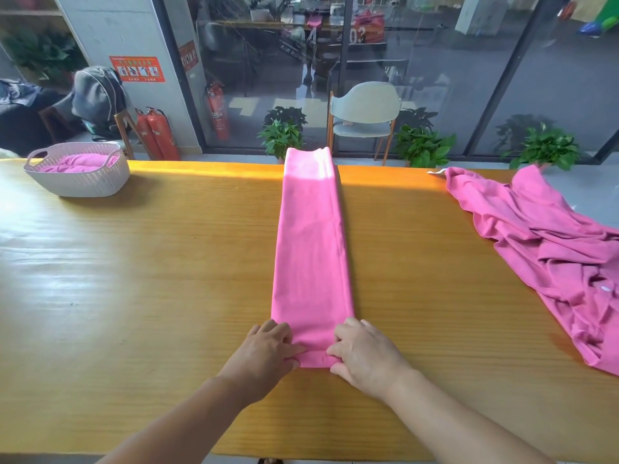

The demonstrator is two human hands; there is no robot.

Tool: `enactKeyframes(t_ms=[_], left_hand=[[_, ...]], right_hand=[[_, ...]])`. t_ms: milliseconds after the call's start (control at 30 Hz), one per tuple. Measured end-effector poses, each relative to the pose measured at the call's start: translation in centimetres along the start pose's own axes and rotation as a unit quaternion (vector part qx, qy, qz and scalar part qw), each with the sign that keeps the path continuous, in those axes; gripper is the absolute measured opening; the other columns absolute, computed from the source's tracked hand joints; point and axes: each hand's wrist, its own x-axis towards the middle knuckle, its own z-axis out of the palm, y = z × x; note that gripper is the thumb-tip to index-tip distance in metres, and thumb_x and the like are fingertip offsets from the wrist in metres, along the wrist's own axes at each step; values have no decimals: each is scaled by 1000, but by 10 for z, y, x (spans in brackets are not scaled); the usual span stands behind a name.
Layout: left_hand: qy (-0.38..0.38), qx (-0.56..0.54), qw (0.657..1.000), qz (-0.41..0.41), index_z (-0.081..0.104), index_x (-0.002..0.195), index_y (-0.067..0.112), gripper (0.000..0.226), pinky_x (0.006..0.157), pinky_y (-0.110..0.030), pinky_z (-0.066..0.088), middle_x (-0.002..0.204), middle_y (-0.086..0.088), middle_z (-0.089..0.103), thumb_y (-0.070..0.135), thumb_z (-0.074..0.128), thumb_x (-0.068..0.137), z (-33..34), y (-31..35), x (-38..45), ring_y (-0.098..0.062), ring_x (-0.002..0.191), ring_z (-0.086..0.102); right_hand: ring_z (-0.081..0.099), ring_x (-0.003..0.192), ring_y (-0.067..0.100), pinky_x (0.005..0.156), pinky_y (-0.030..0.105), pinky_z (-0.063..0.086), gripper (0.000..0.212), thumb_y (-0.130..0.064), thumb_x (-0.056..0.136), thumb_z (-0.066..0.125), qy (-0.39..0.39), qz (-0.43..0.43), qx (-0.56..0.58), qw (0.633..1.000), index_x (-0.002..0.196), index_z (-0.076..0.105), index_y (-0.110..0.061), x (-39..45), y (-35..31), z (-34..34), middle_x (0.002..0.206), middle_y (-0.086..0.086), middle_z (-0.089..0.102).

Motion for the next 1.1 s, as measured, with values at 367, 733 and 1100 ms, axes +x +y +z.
enactKeyframes(t_ms=[367, 733, 1100], left_hand=[[12, -74, 997, -35, 56, 100, 26, 9, 81, -25, 39, 102, 7, 59, 32, 49, 98, -11, -10, 23, -13, 96, 48], [90, 30, 994, 49, 56, 72, 22, 20, 53, -28, 46, 70, 7, 55, 13, 74, 73, 3, -6, 12, -15, 61, 52], [45, -64, 997, 14, 72, 111, 24, 40, 92, -16, 37, 112, 9, 62, 43, 41, 96, -15, -14, 20, -10, 103, 56]], right_hand=[[57, 104, 24, 86, 31, 45, 18, -42, 92, 64, -127, 138, 121, 975, 106, 61, -32, 26, 14, -19, 109, -1, 64], [57, 92, 13, 83, 30, 48, 11, -30, 87, 71, -25, 144, 179, 973, 97, 66, -29, 24, 13, -11, 95, -10, 61], [45, 95, 15, 94, 29, 40, 33, -53, 86, 58, -8, 56, 48, 997, 90, 72, -23, 17, 8, -10, 89, -8, 40]])
